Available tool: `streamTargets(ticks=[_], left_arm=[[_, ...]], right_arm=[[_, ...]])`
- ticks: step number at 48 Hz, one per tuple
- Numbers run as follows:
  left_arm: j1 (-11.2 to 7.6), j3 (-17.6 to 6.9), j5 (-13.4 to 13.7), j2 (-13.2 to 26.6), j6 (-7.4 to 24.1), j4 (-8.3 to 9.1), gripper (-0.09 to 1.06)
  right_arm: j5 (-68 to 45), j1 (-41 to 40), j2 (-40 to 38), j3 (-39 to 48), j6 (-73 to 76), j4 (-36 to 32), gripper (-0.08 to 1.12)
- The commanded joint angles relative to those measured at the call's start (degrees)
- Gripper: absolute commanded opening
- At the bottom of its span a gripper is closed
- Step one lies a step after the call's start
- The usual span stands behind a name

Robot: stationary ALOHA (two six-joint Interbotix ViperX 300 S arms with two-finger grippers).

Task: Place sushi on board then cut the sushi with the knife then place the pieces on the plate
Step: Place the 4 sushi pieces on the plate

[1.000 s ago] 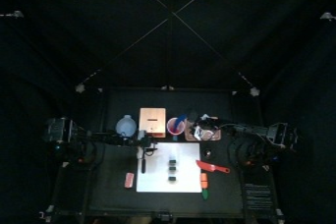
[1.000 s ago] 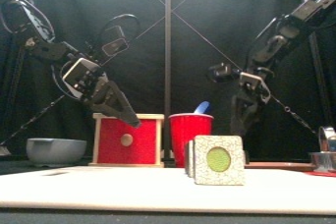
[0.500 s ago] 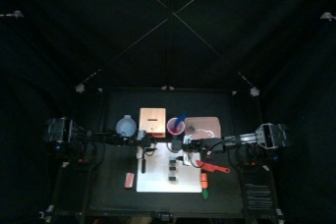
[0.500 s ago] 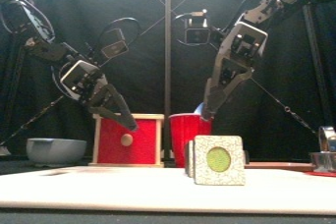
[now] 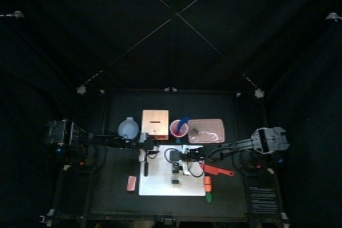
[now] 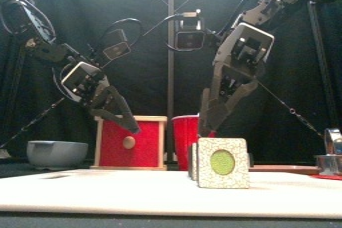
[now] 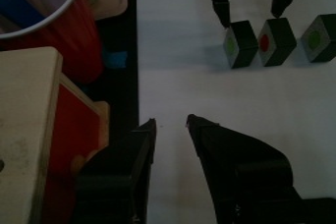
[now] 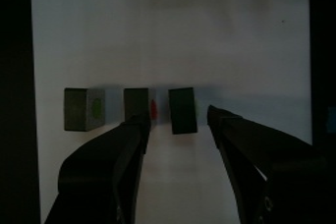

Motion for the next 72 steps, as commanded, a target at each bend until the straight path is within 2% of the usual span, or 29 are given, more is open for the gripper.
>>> streamTargets(ticks=[1,13,23,31,45,55,65,72], left_arm=[[0.09,-0.62,-0.18,-0.44,-0.09,0.0,0.73],[0.09,-0.53,-0.18,-0.44,-0.09,0.09,0.73],[0.09,-0.35,-0.18,-0.44,-0.09,0.0,0.73],[0.09,-0.26,-0.18,-0.44,-0.09,0.0,0.73],[0.09,-0.09,-0.18,-0.44,-0.09,0.0,0.73],[0.18,0.0,0.09,-0.35,-0.09,0.0,0.73],[0.26,-0.09,0.88,-0.35,-0.09,0.0,0.73],[0.26,-0.09,0.79,-0.35,-0.09,0.0,0.73]], right_arm=[[-0.44,-0.18,-0.18,-1.85,-0.09,-0.26,0.85],[-0.44,-0.26,2.46,-2.29,-0.09,-1.58,0.82],[-0.35,-0.53,2.2,-1.85,0.0,-1.32,0.65],[1.32,-3.08,-1.67,-0.18,0.18,0.7,0.6],[5.27,-13.62,-15.47,8.88,0.18,1.67,0.6],[9.76,-23.64,-22.06,14.85,0.18,-0.26,0.6],[10.2,-31.29,-24.08,17.31,0.18,-2.29,0.6],[8.0,-34.98,-21.18,17.93,0.18,-2.02,0.61]])
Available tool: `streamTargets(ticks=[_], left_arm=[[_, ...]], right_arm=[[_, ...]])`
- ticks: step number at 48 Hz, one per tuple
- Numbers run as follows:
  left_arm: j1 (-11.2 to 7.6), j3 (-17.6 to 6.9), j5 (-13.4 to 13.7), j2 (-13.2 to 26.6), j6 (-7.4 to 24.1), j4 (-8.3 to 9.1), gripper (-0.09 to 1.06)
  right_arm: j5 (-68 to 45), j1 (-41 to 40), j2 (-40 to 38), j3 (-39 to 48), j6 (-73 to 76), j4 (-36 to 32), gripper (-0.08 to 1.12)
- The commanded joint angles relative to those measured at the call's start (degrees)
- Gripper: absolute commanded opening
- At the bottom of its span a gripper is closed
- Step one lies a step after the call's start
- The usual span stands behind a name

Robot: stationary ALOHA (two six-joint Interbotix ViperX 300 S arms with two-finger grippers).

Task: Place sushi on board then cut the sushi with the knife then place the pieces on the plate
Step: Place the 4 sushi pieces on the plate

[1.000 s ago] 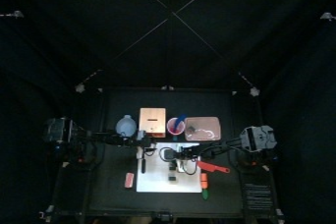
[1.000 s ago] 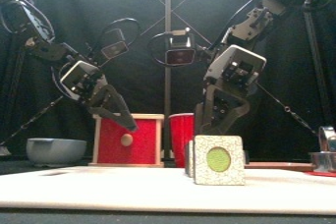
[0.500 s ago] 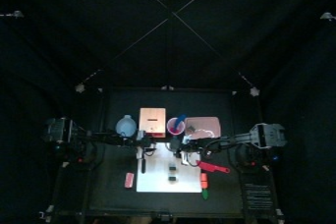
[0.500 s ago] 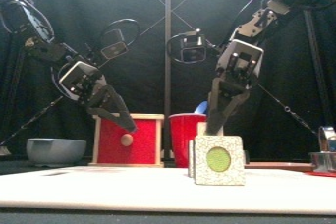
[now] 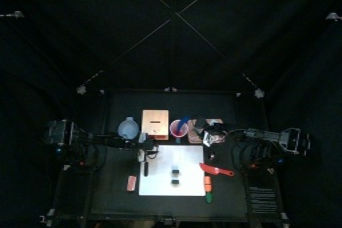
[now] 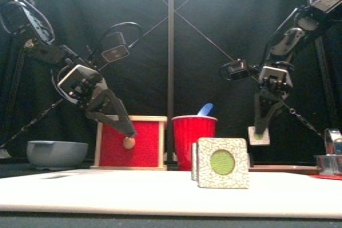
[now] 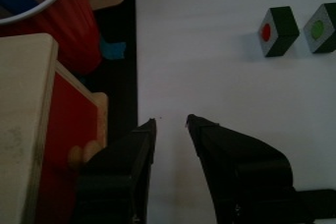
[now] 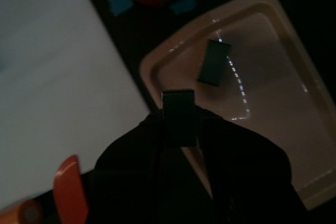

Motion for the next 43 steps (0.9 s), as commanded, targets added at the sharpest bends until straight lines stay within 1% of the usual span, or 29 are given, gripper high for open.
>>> streamTargets(ticks=[1,8,14,21,27,35,43], left_arm=[[0.18,-0.62,-0.18,-0.35,-0.09,-0.09,0.73],[0.18,-0.44,-0.18,-0.35,-0.18,-0.09,0.73],[0.18,-0.44,-0.18,-0.35,-0.18,-0.09,0.73],[0.18,-0.44,-0.18,-0.35,-0.09,-0.09,0.73],[0.18,-0.44,-0.18,-0.35,-0.09,-0.09,0.73],[0.18,-0.44,-0.18,-0.35,-0.09,-0.09,0.73],[0.18,-0.44,-0.18,-0.35,-0.09,-0.09,0.73]], right_arm=[[-2.29,-2.64,1.58,-0.35,-0.18,0.18,0.61],[-4.04,-4.39,5.27,-0.62,-0.35,0.09,0.64],[-4.31,-4.92,7.73,-0.79,-0.35,-0.18,0.72],[-3.96,-4.83,7.91,-0.88,-0.44,-0.35,0.82],[-2.55,-4.31,5.89,-1.05,-0.35,0.09,0.84],[0.35,0.09,2.29,-1.85,-0.26,0.26,0.84],[0.79,8.79,1.14,-4.22,-0.26,1.14,0.84]])
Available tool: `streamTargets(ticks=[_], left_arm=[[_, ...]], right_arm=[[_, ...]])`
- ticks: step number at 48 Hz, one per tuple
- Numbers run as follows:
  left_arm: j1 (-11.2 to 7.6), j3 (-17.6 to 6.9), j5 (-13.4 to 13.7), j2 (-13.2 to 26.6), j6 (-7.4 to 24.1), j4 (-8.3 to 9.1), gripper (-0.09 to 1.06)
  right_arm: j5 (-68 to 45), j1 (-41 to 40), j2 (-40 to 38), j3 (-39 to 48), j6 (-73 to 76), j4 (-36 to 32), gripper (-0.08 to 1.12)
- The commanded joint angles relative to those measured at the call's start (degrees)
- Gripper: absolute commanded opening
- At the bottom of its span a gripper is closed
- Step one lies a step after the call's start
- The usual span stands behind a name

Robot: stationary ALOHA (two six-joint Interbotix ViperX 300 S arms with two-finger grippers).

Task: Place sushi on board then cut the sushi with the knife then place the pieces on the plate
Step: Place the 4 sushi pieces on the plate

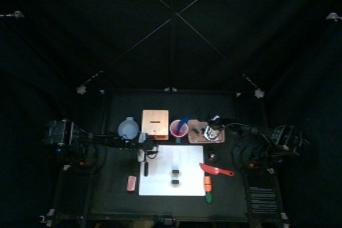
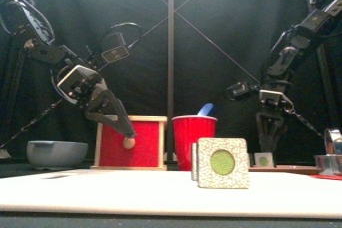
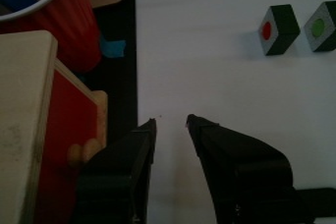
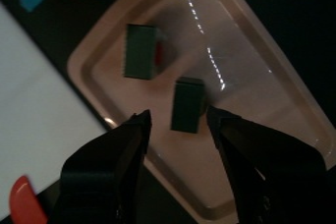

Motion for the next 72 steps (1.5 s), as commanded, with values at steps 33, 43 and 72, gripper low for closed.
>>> streamTargets(ticks=[33,43,72], left_arm=[[0.18,-0.62,-0.18,-0.35,-0.09,-0.09,0.73],[0.18,-0.53,-0.18,-0.44,-0.09,-0.09,0.73],[0.18,-0.44,-0.18,-0.35,0.0,-0.09,0.73]], right_arm=[[-2.9,30.5,15.82,-17.84,-0.18,2.46,0.84],[-2.9,31.73,17.93,-20.48,-0.18,2.81,0.84],[-3.87,32.26,24.17,-23.2,-0.18,2.11,0.77]])
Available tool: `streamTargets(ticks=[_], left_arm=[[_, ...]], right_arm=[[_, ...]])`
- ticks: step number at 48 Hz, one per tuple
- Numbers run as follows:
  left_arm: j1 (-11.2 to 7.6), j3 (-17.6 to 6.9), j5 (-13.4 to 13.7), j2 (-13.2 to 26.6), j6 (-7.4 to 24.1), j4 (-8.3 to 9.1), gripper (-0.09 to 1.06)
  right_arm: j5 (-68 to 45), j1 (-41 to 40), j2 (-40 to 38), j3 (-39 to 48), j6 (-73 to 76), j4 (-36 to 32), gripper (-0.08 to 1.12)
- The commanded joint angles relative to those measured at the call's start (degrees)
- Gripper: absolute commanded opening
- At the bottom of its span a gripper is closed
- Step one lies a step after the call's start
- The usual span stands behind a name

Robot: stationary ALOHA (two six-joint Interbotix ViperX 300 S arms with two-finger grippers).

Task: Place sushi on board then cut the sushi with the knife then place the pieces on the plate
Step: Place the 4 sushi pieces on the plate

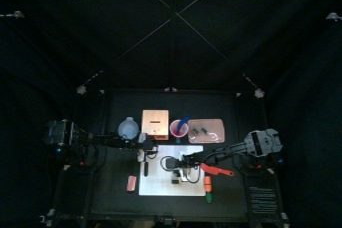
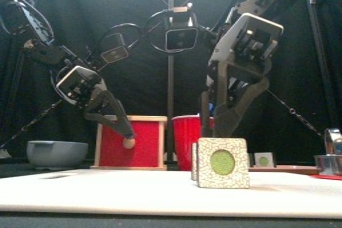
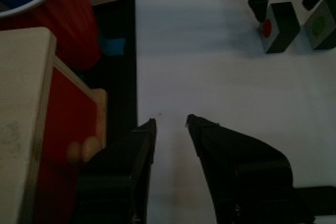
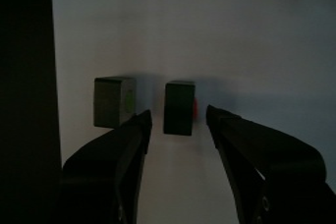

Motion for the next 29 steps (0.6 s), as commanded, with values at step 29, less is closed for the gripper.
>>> streamTargets(ticks=[29], left_arm=[[0.18,-0.26,-0.09,-0.35,0.0,0.0,0.73]], right_arm=[[0.26,-17.58,-22.41,15.03,0.35,1.41,0.64]])
